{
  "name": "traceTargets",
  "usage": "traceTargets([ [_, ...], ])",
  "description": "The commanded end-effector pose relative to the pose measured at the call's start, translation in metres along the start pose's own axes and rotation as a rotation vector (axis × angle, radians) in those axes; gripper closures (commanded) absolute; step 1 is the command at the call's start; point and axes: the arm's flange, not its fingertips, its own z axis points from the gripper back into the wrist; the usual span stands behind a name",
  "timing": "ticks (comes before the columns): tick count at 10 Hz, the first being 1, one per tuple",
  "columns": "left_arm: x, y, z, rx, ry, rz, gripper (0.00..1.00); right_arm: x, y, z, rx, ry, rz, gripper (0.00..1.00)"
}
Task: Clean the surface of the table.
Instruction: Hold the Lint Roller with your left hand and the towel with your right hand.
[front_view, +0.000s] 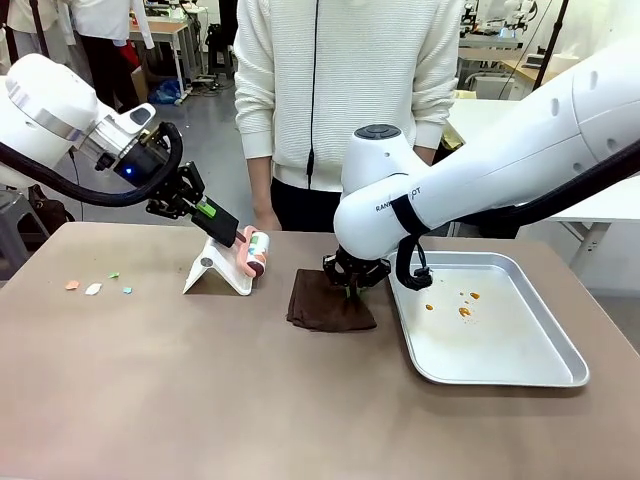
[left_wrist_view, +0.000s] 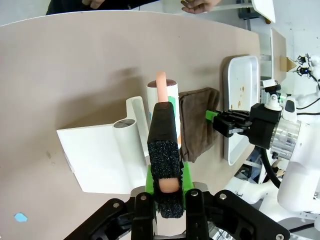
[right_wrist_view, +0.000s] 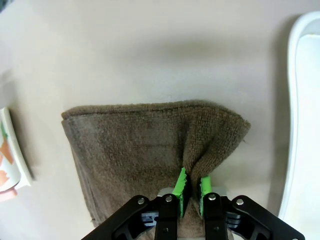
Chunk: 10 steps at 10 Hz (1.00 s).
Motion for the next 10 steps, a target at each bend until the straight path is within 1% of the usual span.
traceTargets([
  [1,-0.014,-0.007,0.009,-0.058,-0.029,-0.01,1.0,0.003,-0.012,0.001,0.138,0.077,-0.036,1.0],
  [3,-0.032,-0.012,0.035,-0.154,-0.053,-0.065,1.0,0.008,-0.037,0.029,0.446,0.171,-0.071,1.0],
  [4,-0.043,-0.013,0.048,-0.187,-0.071,-0.09,1.0,0.01,-0.052,0.04,0.573,0.226,-0.054,1.0],
  [6,-0.072,-0.008,0.081,-0.268,-0.093,-0.126,1.0,0.01,-0.083,0.058,0.899,0.392,0.027,1.0],
  [7,-0.087,-0.003,0.096,-0.301,-0.081,-0.121,0.95,0.005,-0.096,0.067,1.029,0.441,0.068,1.0],
  [8,-0.103,0.004,0.112,-0.348,-0.073,-0.143,0.95,-0.005,-0.109,0.075,1.094,0.484,0.113,1.0],
  [9,-0.124,0.013,0.128,-0.365,-0.025,-0.134,0.95,-0.02,-0.127,0.089,1.162,0.491,0.166,1.0],
  [10,-0.147,0.022,0.142,-0.375,-0.026,-0.178,0.95,-0.04,-0.144,0.103,1.211,0.461,0.204,1.0],
])
